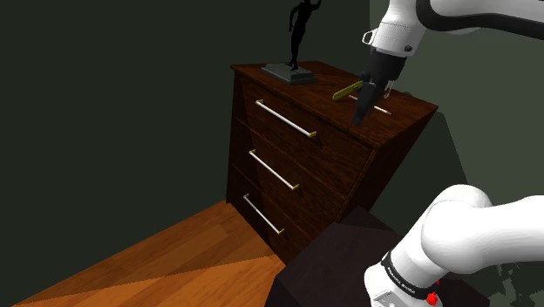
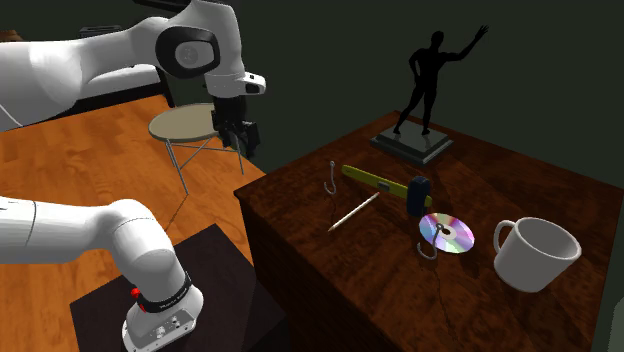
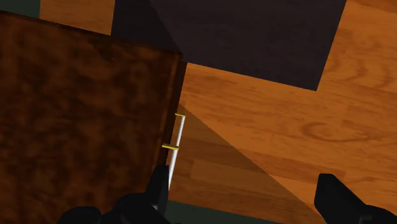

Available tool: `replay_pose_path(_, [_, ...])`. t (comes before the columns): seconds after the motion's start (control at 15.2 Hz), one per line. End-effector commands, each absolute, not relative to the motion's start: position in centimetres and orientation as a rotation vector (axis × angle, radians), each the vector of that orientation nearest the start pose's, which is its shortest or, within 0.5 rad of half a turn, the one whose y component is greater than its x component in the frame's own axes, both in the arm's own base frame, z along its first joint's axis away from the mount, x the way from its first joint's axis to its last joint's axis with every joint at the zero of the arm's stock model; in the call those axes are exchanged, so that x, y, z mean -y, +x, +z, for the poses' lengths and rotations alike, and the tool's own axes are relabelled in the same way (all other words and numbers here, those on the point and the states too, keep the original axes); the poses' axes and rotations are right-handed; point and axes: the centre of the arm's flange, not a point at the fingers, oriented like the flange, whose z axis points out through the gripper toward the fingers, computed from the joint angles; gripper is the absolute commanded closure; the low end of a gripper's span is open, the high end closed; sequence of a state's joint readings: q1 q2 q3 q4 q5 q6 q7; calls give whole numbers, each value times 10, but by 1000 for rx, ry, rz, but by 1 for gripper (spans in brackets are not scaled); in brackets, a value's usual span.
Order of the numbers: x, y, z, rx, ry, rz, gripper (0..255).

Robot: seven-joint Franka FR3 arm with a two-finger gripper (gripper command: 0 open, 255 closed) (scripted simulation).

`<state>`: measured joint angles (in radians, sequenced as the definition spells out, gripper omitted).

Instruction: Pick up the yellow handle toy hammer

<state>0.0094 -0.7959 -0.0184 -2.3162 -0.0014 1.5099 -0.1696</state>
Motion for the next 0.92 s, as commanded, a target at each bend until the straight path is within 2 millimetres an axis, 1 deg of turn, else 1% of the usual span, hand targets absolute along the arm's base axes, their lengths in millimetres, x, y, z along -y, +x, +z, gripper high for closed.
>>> replay_pose_path(0.0, [5,298,607,260,-3118,15,0])
replay_pose_path(0.2, [42,296,606,471,-3105,36,0])
replay_pose_path(0.4, [79,300,607,682,-3078,57,0])
replay_pose_path(0.59, [115,308,607,891,-3036,78,0])
replay_pose_path(0.86, [161,327,608,1166,-2957,106,0])
